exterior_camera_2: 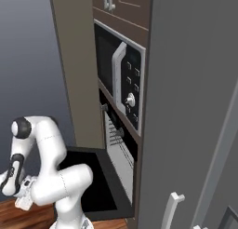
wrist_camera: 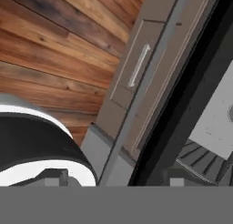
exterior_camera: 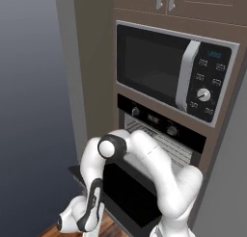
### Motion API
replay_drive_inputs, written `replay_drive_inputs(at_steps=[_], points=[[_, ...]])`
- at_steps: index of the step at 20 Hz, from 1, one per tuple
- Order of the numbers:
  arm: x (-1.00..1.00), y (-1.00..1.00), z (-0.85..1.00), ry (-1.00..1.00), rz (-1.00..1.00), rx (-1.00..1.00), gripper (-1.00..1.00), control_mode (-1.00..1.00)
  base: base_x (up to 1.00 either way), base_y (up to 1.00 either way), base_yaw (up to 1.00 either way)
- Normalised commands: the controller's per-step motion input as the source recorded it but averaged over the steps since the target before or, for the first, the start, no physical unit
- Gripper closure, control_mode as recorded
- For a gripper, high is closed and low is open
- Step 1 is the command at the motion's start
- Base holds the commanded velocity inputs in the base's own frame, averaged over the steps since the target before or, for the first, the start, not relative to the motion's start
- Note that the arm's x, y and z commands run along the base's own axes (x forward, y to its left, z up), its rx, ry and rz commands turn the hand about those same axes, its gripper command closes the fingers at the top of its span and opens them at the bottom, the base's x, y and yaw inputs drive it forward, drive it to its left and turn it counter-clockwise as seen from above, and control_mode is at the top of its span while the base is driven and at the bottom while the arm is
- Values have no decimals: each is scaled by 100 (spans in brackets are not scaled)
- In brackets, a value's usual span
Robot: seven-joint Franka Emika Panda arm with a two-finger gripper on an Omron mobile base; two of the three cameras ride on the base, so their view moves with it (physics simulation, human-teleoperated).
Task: Take the baked cake out of the oven and place it on the plate for cooling. Then close the oven door.
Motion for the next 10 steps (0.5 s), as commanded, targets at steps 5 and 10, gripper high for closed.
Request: replay_drive_inputs(at_steps=[5,10], points=[[-66,4,89,-25,0,20,-100,-100,0,0,0],[-5,0,100,-29,-1,24,-100,-100,0,0,0]])
